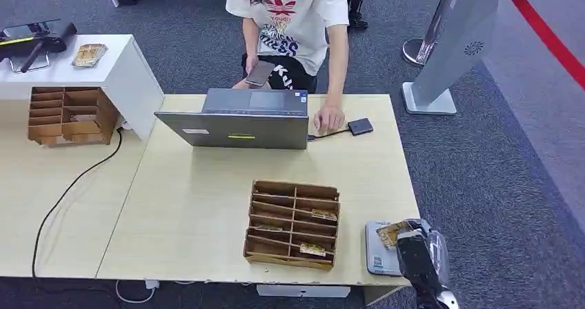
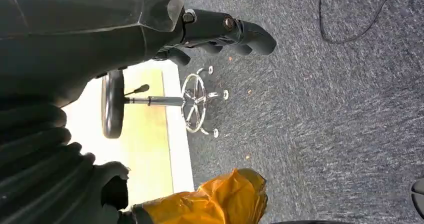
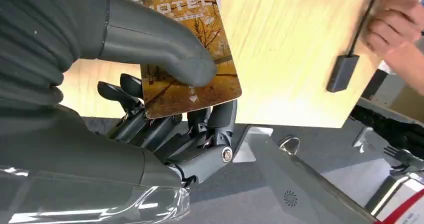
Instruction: Pass the card to the sensor for recognition and then transmit it.
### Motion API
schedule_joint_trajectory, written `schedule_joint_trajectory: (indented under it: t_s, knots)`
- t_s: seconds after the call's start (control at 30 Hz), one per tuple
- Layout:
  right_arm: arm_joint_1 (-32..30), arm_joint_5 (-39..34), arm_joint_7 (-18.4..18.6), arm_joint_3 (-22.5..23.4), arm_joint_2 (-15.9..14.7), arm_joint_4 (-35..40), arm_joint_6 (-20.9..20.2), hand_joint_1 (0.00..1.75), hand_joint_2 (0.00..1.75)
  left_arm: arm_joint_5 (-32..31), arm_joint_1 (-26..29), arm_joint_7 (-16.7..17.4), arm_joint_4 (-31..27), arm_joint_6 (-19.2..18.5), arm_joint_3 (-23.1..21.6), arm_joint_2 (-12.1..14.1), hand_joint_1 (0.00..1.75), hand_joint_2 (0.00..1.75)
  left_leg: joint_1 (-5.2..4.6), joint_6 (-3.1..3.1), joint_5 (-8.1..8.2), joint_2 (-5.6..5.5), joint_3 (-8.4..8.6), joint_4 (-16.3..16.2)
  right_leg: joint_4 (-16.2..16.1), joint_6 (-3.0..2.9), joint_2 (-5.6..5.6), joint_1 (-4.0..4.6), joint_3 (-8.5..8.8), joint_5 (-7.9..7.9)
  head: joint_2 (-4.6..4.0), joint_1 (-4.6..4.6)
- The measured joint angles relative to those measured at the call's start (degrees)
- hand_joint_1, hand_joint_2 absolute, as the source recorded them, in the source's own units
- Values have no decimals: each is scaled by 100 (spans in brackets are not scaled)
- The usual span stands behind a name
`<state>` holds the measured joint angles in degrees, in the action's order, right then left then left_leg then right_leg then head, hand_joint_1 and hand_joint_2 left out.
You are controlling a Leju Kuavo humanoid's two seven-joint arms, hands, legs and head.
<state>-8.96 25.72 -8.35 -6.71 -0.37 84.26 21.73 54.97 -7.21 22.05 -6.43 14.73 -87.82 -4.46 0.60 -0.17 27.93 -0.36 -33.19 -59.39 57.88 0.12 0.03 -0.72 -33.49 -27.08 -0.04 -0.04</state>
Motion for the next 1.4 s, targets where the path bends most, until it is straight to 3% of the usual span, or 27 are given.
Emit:
schedule_joint_trajectory:
  t_s: [0.47, 0.83, 1.1, 1.4]
  knots:
    - [92, 794, 184, 2, 39, -343, 275, 175, 175, -18, -1, 9, 0, -15, -24, -2, 0, 175, 0, 0, 0, 0, 1, 0, 0, 0, 0, 0, 1, 0, 0, 0]
    - [151, 857, 214, 4, 77, -466, 299, 175, 175, -46, -1, 11, 0, -15, -26, -9, 0, 175, 0, 0, 0, 0, 2, 0, 0, 0, 0, 0, 2, 0, 0, 0]
    - [229, 1659, 444, 2, 98, -717, 599, 175, 175, -118, -2, 22, 0, -28, -26, -13, 0, 175, 0, 0, 0, 0, 1, 0, 0, 0, 0, 0, 2, 0, 0, 0]
    - [394, 1952, 555, -4, 164, -1100, 726, 175, 175, -160, -4, 28, 0, -35, -26, -17, 0, 175, 0, 0, 0, 0, 3, 0, 0, 0, 0, 0, 3, 0, 0, 0]
